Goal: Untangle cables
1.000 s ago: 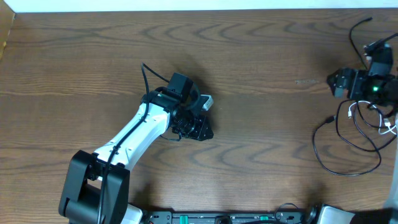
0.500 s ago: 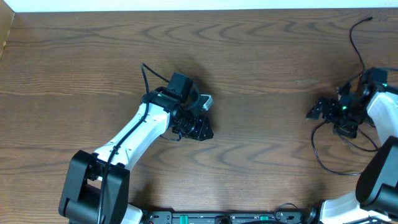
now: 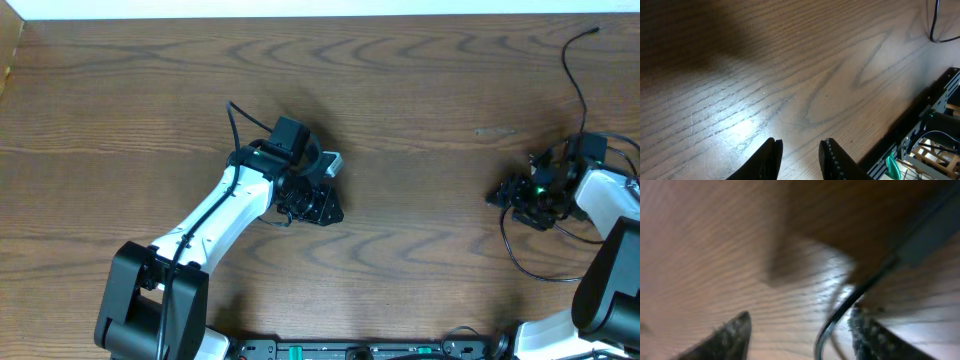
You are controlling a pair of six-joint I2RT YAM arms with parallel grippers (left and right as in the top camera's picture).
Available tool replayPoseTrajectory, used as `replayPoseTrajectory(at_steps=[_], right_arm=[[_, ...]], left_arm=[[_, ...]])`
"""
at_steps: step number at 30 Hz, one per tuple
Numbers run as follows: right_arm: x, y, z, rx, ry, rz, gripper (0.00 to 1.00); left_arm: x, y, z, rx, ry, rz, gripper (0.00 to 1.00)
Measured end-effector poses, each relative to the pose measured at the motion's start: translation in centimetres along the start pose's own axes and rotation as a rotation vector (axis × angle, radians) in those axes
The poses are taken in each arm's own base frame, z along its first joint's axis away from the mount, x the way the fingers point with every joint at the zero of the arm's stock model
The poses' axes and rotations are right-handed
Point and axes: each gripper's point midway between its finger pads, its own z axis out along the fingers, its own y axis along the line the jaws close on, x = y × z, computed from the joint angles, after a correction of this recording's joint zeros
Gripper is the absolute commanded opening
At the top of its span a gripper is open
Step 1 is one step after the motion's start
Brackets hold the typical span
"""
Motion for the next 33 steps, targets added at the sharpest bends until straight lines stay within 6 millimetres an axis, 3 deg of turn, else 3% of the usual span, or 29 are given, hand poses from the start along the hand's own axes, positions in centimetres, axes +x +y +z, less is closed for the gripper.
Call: replayPoseTrajectory(at_steps=[1,4,10,13,17,21,22,23,26,28,31,33], right_arm=[[0.1,0.1,0.1,-0.010,0.003,-0.001,0.52],[0.1,0.5,0.2,-0.037,-0.001,-0.004,0.10],[0.2,1.2,1.1,-0.096,0.007,-0.001,0.01],[-0.2,1.7,0.9,-0.117,0.004,0.006,0.01],[-3.8,3.4,-1.6,-0.138,-0.072,-0.030,0.01],[-8.9,6.1,-6.3,-0.159,-0.224,-0.105,0.01],[-11.8,7.5,-9.8,-0.150,-0.340,-0.154,0.01],[-12.7,7.9,-11.1,-0.135,-0.379,-0.166,0.01],[-16.7,9.2,-19.3,-0.045,-0.631,-0.213,0.01],[-18.9,8.2,-26.3,0.090,-0.828,-0.181,0.01],[-19.7,4.8,-31.0,0.265,-0.966,-0.059,0.01],[-19.6,2.2,-32.3,0.360,-1.000,0.022,0.01]], left_arm=[[0.0,0.0,0.0,0.000,0.000,0.000,0.30],[0.0,0.0,0.0,0.000,0.000,0.000,0.30],[0.0,0.0,0.0,0.000,0.000,0.000,0.30],[0.0,0.0,0.0,0.000,0.000,0.000,0.31],[0.0,0.0,0.0,0.000,0.000,0.000,0.30],[0.0,0.0,0.0,0.000,0.000,-0.001,0.30],[0.1,0.0,0.0,0.000,0.003,-0.002,0.30],[0.1,0.0,0.0,0.000,0.005,-0.004,0.30],[0.7,0.1,0.0,-0.002,0.025,-0.018,0.30],[0.7,0.1,0.0,-0.002,0.026,-0.018,0.30],[0.6,0.0,0.0,-0.002,0.023,-0.016,0.30],[0.6,0.0,0.0,-0.002,0.022,-0.015,0.30]])
